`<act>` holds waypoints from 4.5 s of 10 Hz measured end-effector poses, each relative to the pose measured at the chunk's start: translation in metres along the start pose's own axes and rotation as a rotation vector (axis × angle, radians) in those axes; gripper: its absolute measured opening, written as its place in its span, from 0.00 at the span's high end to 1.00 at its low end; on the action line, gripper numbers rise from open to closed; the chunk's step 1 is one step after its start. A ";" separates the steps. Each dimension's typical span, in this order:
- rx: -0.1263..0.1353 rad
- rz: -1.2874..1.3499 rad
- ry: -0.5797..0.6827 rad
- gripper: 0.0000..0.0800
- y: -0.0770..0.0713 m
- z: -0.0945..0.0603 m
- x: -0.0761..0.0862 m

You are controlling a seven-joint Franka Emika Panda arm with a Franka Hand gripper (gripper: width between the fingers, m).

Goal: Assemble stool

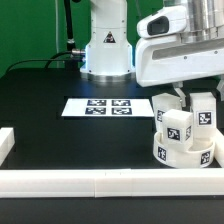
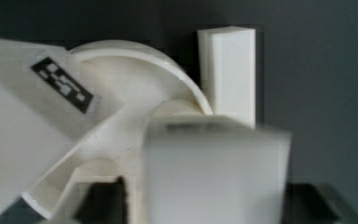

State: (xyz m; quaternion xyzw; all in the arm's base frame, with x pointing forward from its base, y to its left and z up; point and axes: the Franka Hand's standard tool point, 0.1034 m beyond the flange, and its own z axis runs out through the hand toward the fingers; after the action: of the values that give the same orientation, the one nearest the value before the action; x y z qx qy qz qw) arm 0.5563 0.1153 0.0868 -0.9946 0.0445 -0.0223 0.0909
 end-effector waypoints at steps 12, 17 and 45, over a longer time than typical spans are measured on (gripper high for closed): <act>-0.034 -0.763 -0.043 0.19 0.004 -0.035 0.012; -0.053 -1.258 -0.067 0.19 0.004 -0.033 0.011; 0.009 -2.803 -0.272 0.19 -0.011 0.010 0.006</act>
Offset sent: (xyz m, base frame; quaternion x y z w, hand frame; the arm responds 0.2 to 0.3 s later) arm -0.0025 0.0021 0.0509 0.0516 -0.0247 -0.0156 0.9982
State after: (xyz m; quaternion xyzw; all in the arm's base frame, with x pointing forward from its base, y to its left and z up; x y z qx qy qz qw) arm 0.5633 0.1278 0.0789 -0.2066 -0.9784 0.0019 0.0003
